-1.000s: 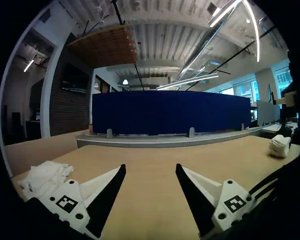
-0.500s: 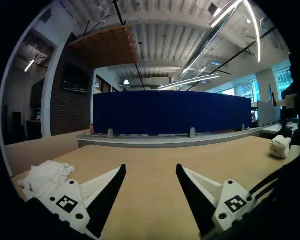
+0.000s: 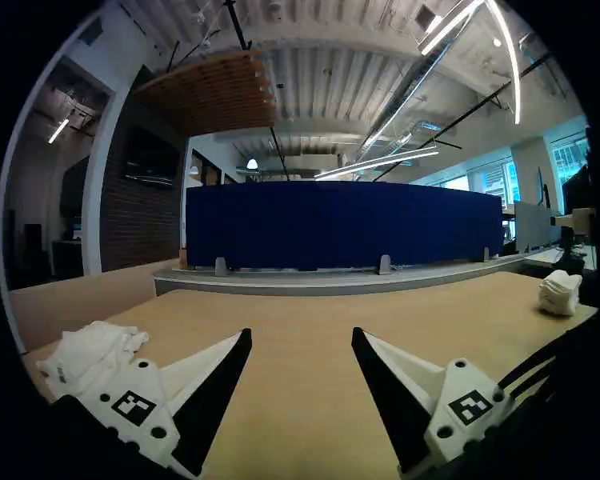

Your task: Fold towel

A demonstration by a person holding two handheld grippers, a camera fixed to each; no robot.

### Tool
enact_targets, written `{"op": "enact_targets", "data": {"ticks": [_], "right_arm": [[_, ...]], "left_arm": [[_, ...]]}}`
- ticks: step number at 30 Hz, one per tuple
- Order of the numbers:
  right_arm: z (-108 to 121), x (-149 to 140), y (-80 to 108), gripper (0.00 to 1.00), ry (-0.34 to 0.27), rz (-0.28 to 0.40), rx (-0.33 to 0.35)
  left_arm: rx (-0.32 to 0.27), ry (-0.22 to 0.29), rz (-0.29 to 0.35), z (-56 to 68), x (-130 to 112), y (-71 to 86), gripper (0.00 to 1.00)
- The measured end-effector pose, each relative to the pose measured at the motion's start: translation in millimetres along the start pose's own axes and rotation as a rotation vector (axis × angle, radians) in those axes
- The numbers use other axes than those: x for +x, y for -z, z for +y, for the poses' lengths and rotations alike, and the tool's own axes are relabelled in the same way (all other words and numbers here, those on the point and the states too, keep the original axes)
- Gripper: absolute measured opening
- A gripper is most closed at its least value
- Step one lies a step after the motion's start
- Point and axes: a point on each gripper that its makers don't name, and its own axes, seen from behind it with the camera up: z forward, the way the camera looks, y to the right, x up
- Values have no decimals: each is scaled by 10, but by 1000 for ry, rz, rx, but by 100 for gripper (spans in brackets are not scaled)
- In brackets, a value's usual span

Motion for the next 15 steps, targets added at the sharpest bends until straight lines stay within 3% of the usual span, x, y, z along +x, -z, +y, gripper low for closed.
{"op": "enact_targets", "data": {"ticks": [9,15], "right_arm": [[121,-320,27,100,-13,12,-12],[303,-575,52,100,-76,7,-46]], "left_arm": [[0,1,0,1,-2,0,93],[0,0,0,-4,-7,0,93]]}}
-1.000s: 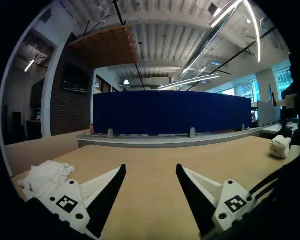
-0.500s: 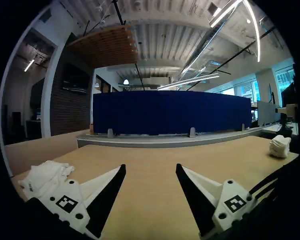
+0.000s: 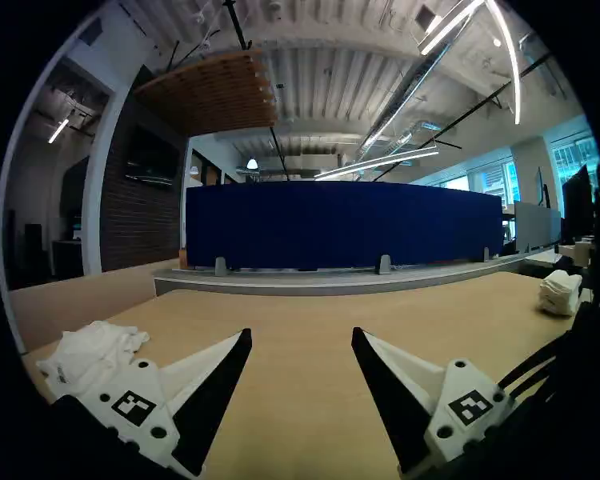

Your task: Fold towel

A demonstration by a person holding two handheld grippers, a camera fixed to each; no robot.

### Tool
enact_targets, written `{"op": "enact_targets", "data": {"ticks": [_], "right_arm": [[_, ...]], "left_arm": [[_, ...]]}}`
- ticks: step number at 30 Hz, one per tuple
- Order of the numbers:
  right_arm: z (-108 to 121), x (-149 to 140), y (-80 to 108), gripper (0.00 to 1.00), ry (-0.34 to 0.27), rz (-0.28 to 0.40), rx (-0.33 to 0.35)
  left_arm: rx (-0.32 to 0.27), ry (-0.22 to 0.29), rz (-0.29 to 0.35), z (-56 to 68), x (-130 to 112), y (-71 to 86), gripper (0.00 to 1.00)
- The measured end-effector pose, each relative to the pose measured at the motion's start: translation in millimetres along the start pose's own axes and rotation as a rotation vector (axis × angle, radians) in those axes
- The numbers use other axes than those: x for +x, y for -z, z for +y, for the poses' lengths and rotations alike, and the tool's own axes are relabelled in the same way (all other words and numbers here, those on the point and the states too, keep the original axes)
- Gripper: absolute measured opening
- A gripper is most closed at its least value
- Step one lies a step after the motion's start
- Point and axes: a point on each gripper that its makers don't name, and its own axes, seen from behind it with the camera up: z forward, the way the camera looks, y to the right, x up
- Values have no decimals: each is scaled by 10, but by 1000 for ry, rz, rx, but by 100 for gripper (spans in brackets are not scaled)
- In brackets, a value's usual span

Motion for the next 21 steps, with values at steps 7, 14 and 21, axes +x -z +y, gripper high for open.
{"op": "enact_targets", "data": {"ticks": [7,14,21], "right_arm": [[100,-167,32,100,-46,10,-6],[88,-250,49,100,-46,5,2],[41,-283,64,100,-40,7,12]], "left_arm": [[0,0,0,-1,4,-7,93],[0,0,0,-7,-2,-2,93],[0,0,0,-5,2,1,93]]}}
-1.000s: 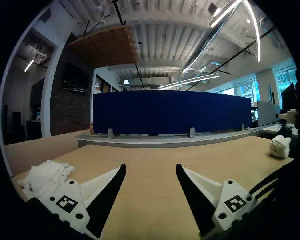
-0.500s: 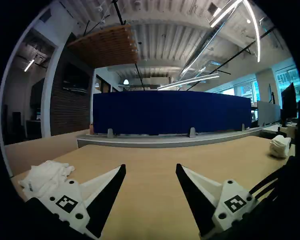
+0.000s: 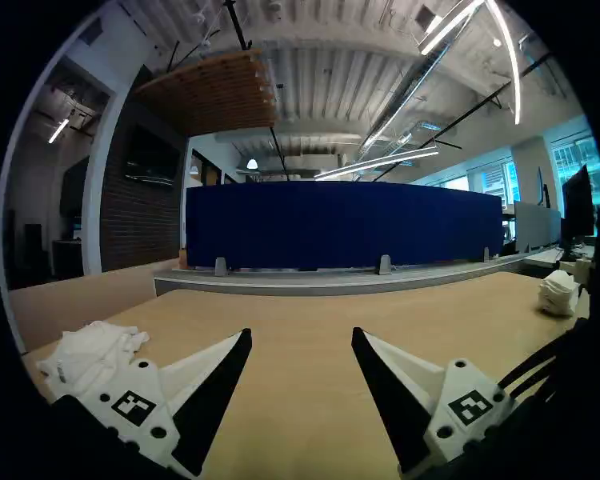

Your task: Fold towel

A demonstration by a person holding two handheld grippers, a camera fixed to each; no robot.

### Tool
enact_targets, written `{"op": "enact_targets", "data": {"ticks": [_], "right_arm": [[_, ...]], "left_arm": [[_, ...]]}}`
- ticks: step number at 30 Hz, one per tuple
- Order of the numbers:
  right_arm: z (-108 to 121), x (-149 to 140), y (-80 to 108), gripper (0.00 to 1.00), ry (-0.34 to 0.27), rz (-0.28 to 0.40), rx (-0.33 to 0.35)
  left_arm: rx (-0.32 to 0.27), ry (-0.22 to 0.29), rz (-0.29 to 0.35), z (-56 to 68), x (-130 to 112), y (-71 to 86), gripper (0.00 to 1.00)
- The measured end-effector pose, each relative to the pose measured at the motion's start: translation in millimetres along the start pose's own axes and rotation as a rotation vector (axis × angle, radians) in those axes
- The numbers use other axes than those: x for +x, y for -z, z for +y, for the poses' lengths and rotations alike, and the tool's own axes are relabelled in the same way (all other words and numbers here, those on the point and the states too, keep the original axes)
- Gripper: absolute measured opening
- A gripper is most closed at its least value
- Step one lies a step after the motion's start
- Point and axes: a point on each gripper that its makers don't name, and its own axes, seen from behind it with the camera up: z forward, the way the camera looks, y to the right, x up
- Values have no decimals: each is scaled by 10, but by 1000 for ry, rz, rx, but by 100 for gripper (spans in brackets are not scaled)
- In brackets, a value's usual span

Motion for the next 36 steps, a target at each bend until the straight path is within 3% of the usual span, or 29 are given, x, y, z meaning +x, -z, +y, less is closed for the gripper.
{"op": "enact_targets", "data": {"ticks": [15,36], "right_arm": [[-59,-104,7,100,38,-9,22],[-44,-136,-6,100,40,-10,16]], "left_arm": [[0,0,0,-7,-2,-2,93],[0,0,0,-4,1,-3,93]]}}
